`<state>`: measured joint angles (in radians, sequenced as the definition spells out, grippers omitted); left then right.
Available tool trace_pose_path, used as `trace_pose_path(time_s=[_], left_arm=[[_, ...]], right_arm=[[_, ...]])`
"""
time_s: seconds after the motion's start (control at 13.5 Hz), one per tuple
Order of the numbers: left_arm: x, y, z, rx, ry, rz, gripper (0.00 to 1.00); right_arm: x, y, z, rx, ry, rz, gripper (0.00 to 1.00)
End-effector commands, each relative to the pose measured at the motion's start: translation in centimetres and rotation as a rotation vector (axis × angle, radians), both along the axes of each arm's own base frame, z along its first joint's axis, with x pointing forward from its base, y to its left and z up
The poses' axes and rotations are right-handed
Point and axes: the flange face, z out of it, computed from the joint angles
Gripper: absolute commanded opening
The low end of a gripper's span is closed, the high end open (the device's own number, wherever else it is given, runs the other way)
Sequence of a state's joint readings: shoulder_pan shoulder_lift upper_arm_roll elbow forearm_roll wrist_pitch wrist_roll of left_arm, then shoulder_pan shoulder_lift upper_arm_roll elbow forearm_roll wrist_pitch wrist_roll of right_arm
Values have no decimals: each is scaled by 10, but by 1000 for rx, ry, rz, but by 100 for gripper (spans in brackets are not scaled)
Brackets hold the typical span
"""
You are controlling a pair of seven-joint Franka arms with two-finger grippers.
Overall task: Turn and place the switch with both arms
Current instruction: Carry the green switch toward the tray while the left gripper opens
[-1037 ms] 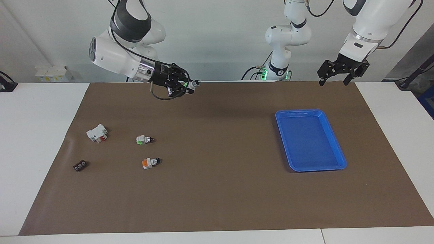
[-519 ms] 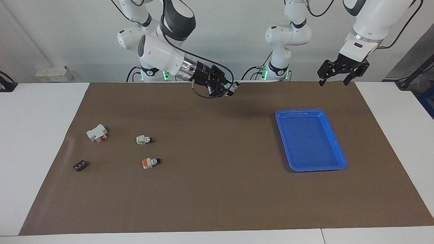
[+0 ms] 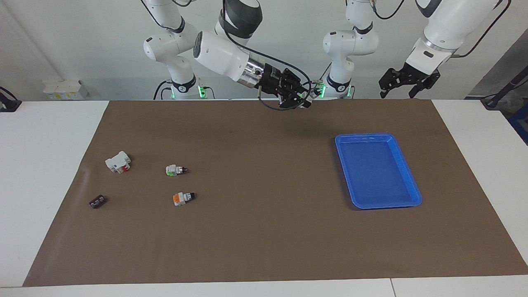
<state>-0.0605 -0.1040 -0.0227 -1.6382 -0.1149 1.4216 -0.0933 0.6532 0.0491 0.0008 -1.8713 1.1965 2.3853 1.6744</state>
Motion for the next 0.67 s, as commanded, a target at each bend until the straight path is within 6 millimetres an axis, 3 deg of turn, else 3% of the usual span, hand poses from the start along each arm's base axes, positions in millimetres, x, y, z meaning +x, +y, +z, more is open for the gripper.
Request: trace_pose_path(time_s=[0.0,0.3,0.59], left_arm=[[-5,-13,16,-126,38,139,100],[-4,-30,22,-239,142,481,100],[-4,-44,26,-194,260,930,100]], right_arm=[[4,15,-5,16,44,-30,0],[10,28,-7,9,95,-47,0],[7,35,-11,-9,87,-56,0]])
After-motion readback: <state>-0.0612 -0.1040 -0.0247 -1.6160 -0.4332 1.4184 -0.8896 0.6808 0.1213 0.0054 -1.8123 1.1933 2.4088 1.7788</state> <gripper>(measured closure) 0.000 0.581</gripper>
